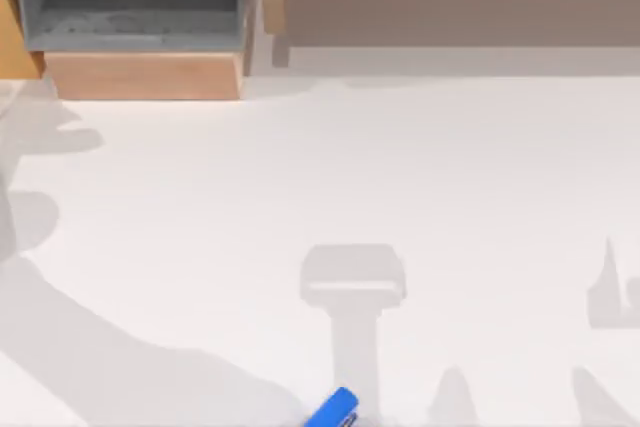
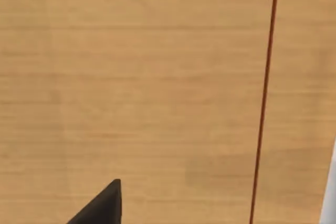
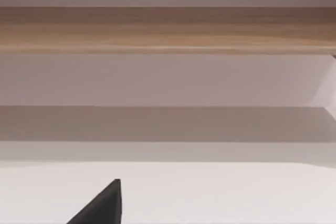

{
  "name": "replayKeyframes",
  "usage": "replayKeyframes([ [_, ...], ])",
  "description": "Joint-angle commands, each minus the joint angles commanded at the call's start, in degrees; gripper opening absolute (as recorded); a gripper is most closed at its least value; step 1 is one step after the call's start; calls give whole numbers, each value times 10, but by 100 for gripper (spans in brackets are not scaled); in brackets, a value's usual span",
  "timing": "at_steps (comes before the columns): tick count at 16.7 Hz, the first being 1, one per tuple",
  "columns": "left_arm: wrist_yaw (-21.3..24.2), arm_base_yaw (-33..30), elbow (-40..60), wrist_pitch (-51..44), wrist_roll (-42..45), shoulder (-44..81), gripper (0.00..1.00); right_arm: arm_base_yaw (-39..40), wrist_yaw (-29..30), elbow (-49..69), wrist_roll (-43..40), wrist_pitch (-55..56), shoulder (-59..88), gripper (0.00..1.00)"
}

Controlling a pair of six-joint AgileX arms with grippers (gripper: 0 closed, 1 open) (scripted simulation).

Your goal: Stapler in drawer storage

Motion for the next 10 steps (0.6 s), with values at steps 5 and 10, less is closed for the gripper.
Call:
replayKeyframes([
  [5,-3,-3,14,-7,0,7,100,0,0,0,0,0,0,100],
  [10,-3,-3,14,-7,0,7,62,0,0,0,0,0,0,100],
])
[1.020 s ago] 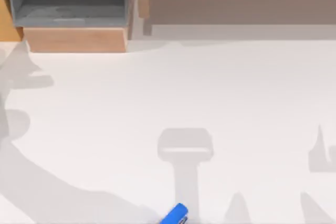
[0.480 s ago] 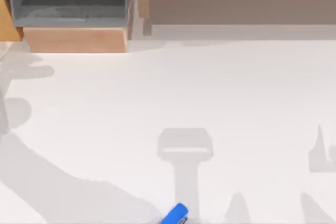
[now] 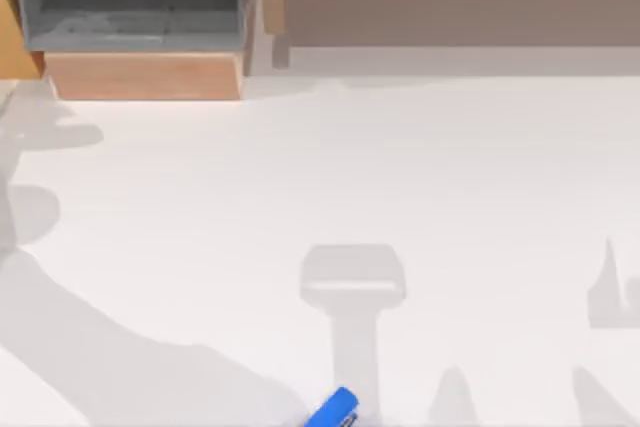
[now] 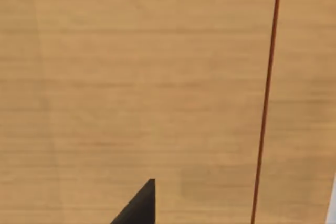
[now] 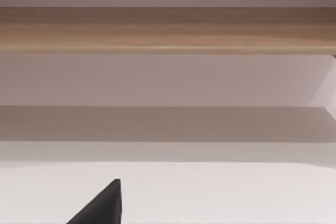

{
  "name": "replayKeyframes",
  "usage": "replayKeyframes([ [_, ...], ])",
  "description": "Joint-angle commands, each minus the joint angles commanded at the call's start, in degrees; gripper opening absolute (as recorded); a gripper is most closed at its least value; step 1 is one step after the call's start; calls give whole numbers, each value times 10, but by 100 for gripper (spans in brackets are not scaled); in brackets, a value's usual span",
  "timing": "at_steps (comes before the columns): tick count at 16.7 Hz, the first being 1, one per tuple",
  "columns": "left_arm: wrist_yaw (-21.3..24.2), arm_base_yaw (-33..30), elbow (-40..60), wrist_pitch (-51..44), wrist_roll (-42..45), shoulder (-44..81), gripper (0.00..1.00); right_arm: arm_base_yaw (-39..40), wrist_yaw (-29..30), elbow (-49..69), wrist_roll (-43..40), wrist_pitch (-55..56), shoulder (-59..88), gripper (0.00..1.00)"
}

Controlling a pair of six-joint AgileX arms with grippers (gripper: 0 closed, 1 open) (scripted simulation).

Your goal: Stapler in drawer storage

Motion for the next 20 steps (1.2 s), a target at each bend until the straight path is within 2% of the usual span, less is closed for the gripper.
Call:
replayKeyframes([
  [8,0,0,0,0,0,0,2,0,0,0,0,0,0,100],
  [20,2,11,-22,6,-2,-4,0,0,0,0,0,0,0,100],
])
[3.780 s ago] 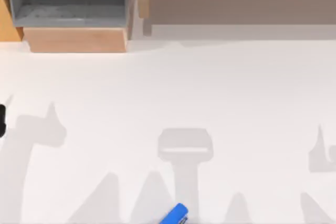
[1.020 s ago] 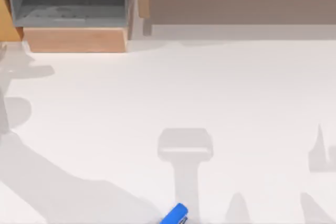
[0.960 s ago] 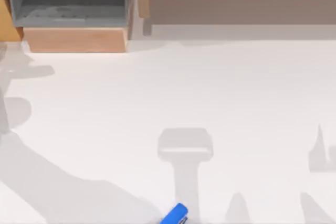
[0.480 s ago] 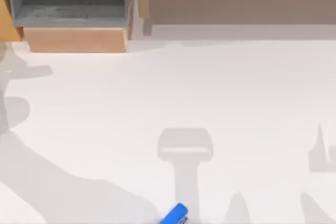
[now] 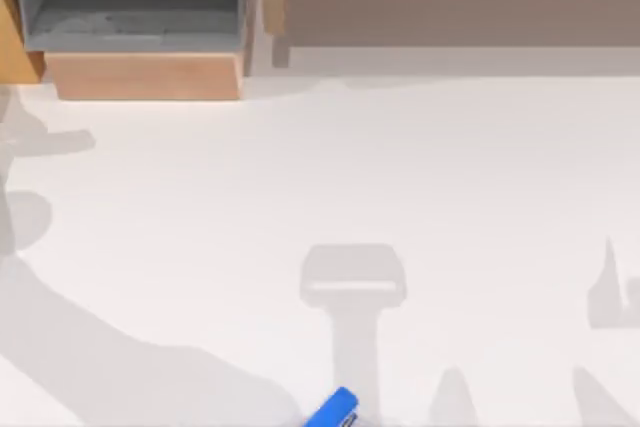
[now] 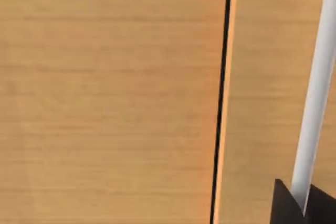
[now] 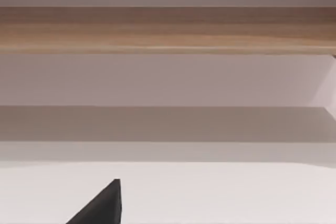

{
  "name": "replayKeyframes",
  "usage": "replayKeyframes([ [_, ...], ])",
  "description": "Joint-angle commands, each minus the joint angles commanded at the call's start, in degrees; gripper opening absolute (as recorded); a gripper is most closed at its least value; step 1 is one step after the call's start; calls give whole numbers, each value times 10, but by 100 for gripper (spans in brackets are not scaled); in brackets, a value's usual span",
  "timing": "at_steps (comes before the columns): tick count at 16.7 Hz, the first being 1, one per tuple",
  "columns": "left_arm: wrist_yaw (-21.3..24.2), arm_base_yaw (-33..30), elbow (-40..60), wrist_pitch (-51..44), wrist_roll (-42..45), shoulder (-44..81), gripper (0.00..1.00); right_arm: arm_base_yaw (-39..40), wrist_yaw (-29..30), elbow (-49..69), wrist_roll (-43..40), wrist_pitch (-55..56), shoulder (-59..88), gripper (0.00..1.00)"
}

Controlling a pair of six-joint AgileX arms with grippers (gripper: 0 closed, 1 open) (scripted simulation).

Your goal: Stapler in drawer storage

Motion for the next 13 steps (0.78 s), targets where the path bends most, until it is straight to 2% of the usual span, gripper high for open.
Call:
replayKeyframes([
  [7,33,31,-127,67,1,-57,0,0,0,0,0,0,0,100],
  [13,37,31,-137,72,1,-61,0,0,0,0,0,0,0,100],
])
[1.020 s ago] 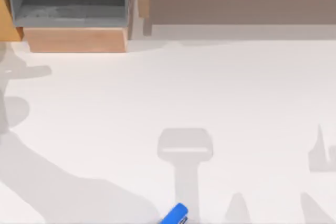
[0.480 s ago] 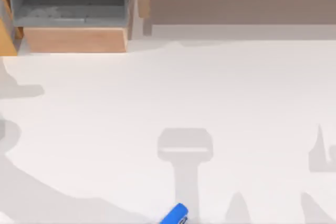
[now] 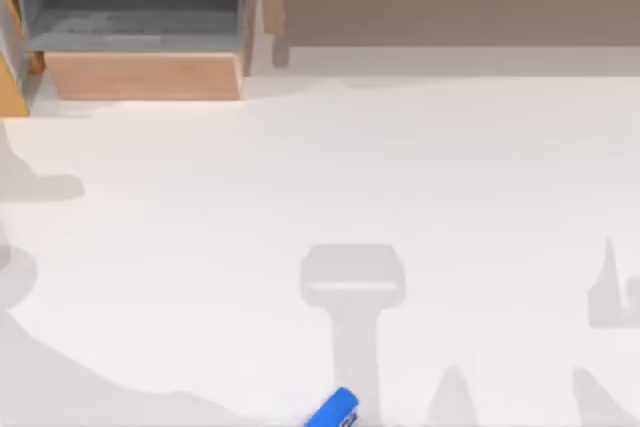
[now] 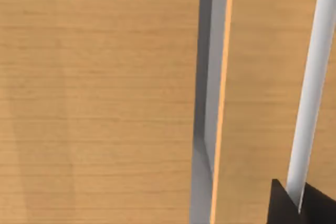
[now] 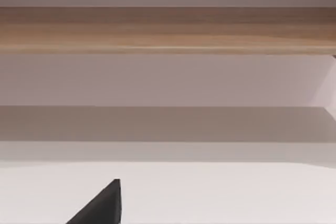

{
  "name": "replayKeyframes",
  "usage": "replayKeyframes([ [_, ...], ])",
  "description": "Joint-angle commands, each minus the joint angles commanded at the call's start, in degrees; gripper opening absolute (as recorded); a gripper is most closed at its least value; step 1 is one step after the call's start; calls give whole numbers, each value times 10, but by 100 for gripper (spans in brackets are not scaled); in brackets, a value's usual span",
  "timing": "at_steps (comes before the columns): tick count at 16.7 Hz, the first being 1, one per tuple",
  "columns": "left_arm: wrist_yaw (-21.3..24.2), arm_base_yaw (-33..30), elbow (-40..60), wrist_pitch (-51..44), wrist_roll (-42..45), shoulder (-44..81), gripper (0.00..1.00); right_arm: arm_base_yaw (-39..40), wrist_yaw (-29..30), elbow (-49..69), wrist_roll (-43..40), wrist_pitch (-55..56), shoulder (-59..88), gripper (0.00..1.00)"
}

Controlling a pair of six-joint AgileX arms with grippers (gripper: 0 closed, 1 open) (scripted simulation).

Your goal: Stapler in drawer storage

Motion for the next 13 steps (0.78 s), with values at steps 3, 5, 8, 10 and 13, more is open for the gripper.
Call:
replayKeyframes([
  [3,11,14,-34,18,1,-14,0,0,0,0,0,0,0,100],
  [5,25,28,-71,38,2,-29,0,0,0,0,0,0,0,100],
  [8,45,47,-122,66,2,-52,0,0,0,0,0,0,0,100],
  [10,52,53,-138,76,3,-59,0,0,0,0,0,0,0,100],
  [13,51,51,-135,74,3,-57,0,0,0,0,0,0,0,100],
])
